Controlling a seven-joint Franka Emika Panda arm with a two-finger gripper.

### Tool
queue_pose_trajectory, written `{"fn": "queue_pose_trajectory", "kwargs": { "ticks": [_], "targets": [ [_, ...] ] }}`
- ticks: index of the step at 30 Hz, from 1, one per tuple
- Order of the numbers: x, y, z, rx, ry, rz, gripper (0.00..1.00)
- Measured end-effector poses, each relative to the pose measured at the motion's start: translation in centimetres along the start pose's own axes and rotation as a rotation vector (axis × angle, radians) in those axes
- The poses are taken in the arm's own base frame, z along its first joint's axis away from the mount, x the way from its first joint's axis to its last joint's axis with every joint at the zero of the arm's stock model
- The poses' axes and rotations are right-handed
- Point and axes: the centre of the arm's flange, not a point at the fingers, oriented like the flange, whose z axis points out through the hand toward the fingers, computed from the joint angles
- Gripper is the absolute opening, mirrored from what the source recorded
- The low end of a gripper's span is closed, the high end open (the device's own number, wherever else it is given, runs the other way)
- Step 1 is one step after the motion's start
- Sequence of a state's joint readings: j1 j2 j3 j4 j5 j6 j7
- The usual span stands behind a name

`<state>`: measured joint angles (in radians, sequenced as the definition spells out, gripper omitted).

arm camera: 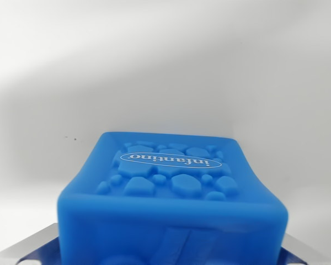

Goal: Stack cube

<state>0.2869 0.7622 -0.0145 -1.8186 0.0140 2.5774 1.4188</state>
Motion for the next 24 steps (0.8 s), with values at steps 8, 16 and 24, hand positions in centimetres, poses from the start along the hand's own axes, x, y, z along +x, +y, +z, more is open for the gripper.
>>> {"fn": "queue_pose_trajectory", "kwargs": {
  "ticks": [8, 16, 24],
  "targets": [
    [0.0, -0.1, -0.5, 0.003, 0.0, 0.0, 0.0],
    [0.0, -0.1, -1.6, 0.004, 0.0, 0.0, 0.0],
    [0.0, -0.1, -3.0, 0.005, 0.0, 0.0, 0.0]
  ]
}}
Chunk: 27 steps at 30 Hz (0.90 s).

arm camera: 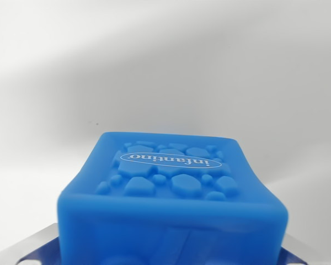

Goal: Stack cube

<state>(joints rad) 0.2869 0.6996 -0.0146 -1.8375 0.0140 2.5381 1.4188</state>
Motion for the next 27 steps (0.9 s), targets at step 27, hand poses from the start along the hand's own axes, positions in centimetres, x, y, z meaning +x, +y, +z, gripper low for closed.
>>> {"fn": "queue_pose_trajectory", "kwargs": {
  "ticks": [27],
  "targets": [
    [0.0, 0.0, -6.8, 0.003, -0.002, 0.001, 0.0]
  ]
}}
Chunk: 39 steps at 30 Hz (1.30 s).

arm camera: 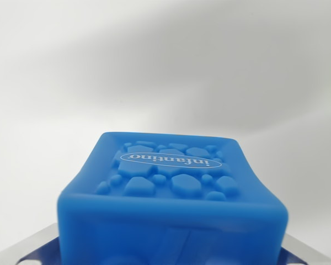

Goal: Stack cube

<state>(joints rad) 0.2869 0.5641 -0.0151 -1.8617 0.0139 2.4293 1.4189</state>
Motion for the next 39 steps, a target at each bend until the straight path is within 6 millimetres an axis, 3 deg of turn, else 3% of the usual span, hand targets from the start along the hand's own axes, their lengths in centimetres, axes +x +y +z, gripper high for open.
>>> {"fn": "queue_pose_trajectory", "kwargs": {
  "ticks": [14, 39],
  "targets": [
    [0.1, 0.1, -4.1, 0.004, 0.0, 0.003, 0.0],
    [4.0, 2.2, -5.6, 0.0, 0.004, 0.04, 0.0]
  ]
}}
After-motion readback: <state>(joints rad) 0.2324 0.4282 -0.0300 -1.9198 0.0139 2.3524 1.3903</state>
